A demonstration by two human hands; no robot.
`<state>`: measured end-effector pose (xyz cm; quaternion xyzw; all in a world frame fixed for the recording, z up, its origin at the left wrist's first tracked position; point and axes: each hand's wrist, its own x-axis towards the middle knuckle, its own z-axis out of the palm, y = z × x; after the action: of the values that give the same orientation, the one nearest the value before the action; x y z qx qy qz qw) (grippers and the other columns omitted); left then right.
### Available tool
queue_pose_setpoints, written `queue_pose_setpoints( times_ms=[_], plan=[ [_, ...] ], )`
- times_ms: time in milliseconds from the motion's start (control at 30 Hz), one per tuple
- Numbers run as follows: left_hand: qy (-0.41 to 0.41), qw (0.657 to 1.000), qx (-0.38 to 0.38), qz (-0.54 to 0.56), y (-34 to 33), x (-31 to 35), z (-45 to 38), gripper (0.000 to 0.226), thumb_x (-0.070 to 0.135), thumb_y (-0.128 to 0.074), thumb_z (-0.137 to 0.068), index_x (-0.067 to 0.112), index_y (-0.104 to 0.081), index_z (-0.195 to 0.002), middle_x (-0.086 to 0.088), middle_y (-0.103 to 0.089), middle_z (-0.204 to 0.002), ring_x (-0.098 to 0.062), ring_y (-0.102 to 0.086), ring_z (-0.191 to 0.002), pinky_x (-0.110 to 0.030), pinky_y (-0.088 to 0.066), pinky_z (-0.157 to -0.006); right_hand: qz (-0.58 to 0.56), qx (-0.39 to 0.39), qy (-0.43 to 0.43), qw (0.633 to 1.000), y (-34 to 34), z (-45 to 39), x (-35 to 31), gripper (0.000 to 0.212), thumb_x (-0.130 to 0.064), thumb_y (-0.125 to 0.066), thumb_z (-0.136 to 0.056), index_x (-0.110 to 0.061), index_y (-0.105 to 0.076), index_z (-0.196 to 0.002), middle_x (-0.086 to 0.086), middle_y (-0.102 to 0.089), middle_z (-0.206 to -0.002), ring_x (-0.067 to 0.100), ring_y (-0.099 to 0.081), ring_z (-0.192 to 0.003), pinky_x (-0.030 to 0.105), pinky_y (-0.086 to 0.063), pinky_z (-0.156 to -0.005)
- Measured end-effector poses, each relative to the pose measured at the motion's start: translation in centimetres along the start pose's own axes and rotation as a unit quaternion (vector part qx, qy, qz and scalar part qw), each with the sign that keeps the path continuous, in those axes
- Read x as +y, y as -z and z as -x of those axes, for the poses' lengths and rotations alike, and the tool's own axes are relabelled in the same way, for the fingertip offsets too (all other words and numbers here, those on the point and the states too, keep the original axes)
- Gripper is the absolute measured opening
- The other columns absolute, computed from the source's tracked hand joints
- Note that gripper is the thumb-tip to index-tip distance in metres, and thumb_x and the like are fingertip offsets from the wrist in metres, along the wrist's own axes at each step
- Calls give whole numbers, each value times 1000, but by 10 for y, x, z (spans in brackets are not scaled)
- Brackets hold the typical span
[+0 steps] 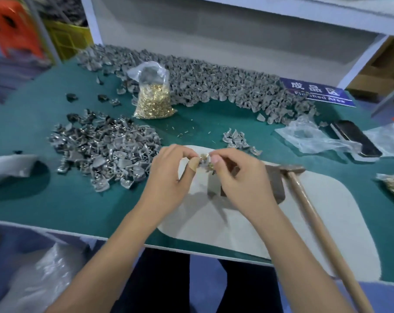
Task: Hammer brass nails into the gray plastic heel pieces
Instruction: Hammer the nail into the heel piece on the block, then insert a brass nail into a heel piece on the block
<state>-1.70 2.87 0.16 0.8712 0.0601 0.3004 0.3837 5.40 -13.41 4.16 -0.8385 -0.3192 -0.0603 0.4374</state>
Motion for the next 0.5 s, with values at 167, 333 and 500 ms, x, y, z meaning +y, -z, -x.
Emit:
queue_pose_setpoints(
  times_ms=[167, 333, 500],
  plan=[
    [81, 985, 64, -137, 70, -45, 0, 10, 26, -52, -100, 25, -58, -93, 10, -56, -96, -21, -48, -104, -36, -37, -93, -4, -66, 30, 997, -58, -19, -18, 16, -15, -61, -101, -17, -76, -99, -10, -73, -91, 9, -61, -83, 31, -49, -79],
    [129, 965, 131, -188, 105, -76, 7, 14, 29, -63, -99, 17, -70, -102, 6, -61, -107, -25, -45, -117, -25, -29, -100, -7, -98, 56, 994, -103, -36, -42, 15, -18, -62, -100, -20, -78, -99, -9, -74, -91, 8, -62, -84, 31, -50, -79],
    [143, 970, 102, -168, 108, -82, 6, 13, 33, -71, -94, 23, -74, -102, 5, -64, -111, -24, -47, -121, -22, -25, -104, -2, -130, 85, 988, -130, -42, -56, 15, -18, -62, -100, -21, -77, -98, -12, -73, -92, 8, -64, -86, 35, -54, -81]
  ],
)
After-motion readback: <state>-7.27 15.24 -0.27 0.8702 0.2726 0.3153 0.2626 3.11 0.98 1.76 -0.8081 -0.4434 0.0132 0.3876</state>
